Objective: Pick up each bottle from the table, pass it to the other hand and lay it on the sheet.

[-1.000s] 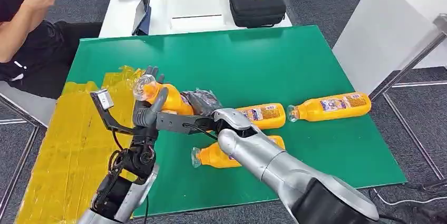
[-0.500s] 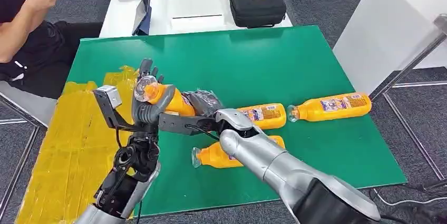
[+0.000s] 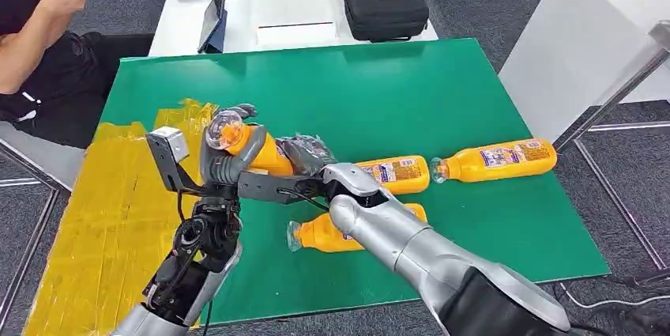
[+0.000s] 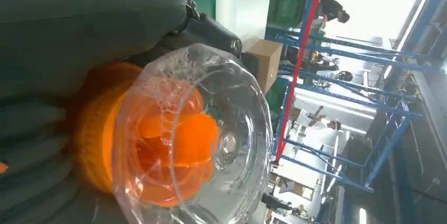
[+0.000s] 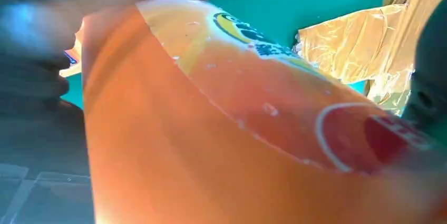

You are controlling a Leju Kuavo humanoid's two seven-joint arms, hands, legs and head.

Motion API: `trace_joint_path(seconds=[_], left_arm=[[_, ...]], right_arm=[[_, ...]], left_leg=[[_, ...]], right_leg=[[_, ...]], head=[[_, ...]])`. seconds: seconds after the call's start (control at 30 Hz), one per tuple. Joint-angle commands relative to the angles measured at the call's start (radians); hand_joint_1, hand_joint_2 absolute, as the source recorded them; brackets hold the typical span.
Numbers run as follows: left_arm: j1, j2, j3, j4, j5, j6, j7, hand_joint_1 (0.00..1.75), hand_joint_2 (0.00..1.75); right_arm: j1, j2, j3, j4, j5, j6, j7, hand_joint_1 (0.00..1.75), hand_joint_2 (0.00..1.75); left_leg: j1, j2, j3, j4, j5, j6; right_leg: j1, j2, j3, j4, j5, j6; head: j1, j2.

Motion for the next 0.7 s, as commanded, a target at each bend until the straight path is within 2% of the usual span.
trace_joint_path(seconds=[0.03,0.47,0.53,0.57,0.6,0.7], left_arm=[[-0.041,-0.068,-0.175,0.077,-0.018,-0.037,0.013,1.75,1.75],[-0.038,-0.065,-0.17,0.072,-0.02,-0.049,0.013,1.75,1.75],[-0.035,-0.053,-0.159,0.052,-0.02,-0.048,0.01,1.75,1.75],[-0.031,-0.049,-0.15,0.038,-0.025,-0.038,-0.003,1.75,1.75],[-0.02,-0.037,-0.129,-0.004,-0.041,-0.014,-0.028,1.75,1.75],[0.003,-0.012,-0.103,-0.085,-0.061,0.002,-0.018,1.75,1.75]], right_arm=[[-0.035,0.09,0.061,0.003,0.018,0.022,-0.013,1.75,1.75],[-0.038,0.09,0.044,0.02,0.036,0.019,-0.01,1.75,1.75],[-0.038,0.09,0.026,0.033,0.048,-0.005,-0.005,1.75,1.75],[-0.038,0.09,0.017,0.036,0.05,-0.015,-0.002,1.75,1.75],[-0.035,0.09,-0.015,0.042,0.049,-0.046,-0.022,0.93,1.75],[-0.039,0.09,-0.053,0.07,0.069,-0.046,-0.069,0.93,1.75]], left_leg=[[-0.001,0.001,0.001,0.001,-0.001,-0.001],[-0.001,0.002,0.002,0.001,-0.002,-0.001],[-0.001,0.003,0.005,0.003,-0.004,-0.002],[-0.001,0.002,0.001,0.002,-0.002,-0.001],[-0.001,0.003,0.004,0.003,-0.004,-0.002],[-0.001,0.004,0.001,0.002,-0.002,-0.001]], right_leg=[[0.0,-0.001,0.001,0.001,-0.001,0.0],[0.0,-0.001,0.002,0.002,-0.002,0.0],[0.0,-0.002,0.005,0.003,-0.005,0.0],[0.0,-0.001,0.002,0.002,-0.002,0.0],[0.0,-0.001,0.004,0.003,-0.004,0.0],[0.0,0.001,0.001,0.002,-0.002,0.0]], head=[[0.0,0.0],[0.0,0.0],[0.0,0.0],[0.0,0.0],[0.0,0.0],[0.0,0.0]])
